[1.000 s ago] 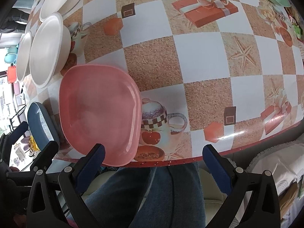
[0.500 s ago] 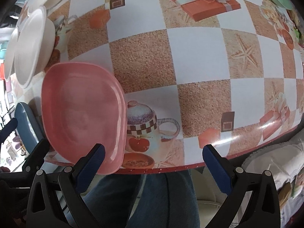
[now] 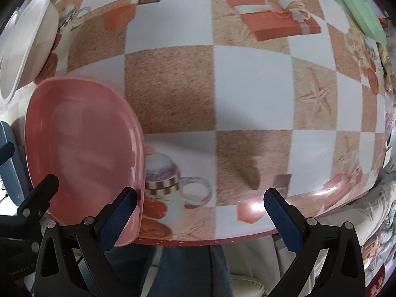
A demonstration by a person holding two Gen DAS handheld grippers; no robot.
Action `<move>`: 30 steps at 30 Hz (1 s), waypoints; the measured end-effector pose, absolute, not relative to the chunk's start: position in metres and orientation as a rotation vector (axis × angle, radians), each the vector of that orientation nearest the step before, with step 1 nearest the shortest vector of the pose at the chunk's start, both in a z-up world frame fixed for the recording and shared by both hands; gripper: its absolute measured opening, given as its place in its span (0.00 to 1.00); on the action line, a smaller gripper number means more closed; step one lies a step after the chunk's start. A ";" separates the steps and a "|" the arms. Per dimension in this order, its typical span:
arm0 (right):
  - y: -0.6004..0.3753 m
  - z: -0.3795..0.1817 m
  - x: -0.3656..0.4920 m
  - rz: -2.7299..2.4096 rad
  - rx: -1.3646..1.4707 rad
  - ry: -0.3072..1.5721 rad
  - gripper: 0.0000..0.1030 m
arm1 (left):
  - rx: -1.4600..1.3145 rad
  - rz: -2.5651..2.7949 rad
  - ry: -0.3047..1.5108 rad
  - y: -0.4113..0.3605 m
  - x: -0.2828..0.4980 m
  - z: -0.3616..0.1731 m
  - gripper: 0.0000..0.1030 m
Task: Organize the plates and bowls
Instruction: 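Slide the right tool fingers onto the rim of the pink square plate, then close the right tool on the pink plate rim and lift it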
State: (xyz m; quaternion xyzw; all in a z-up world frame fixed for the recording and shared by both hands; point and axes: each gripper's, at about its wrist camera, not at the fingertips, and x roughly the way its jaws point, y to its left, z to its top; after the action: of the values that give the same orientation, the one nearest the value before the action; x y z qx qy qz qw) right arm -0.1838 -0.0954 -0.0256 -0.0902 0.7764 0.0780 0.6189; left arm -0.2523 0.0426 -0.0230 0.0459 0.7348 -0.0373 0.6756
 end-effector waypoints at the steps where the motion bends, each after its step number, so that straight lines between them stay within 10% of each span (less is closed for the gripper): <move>1: -0.099 -0.025 -0.183 0.176 -0.218 1.778 1.00 | 0.093 -0.085 1.654 0.041 -0.250 -0.024 1.00; 30: -0.103 -0.037 -0.160 0.341 -0.231 1.736 1.00 | -0.017 0.043 1.694 0.020 -0.281 -0.056 1.00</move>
State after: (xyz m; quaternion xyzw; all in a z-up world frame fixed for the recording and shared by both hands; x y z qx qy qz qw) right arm -0.1603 -0.1032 -0.0365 -0.1009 0.7574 0.1489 0.6277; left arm -0.2815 0.0203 -0.0564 -0.0076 0.7491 0.0189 0.6621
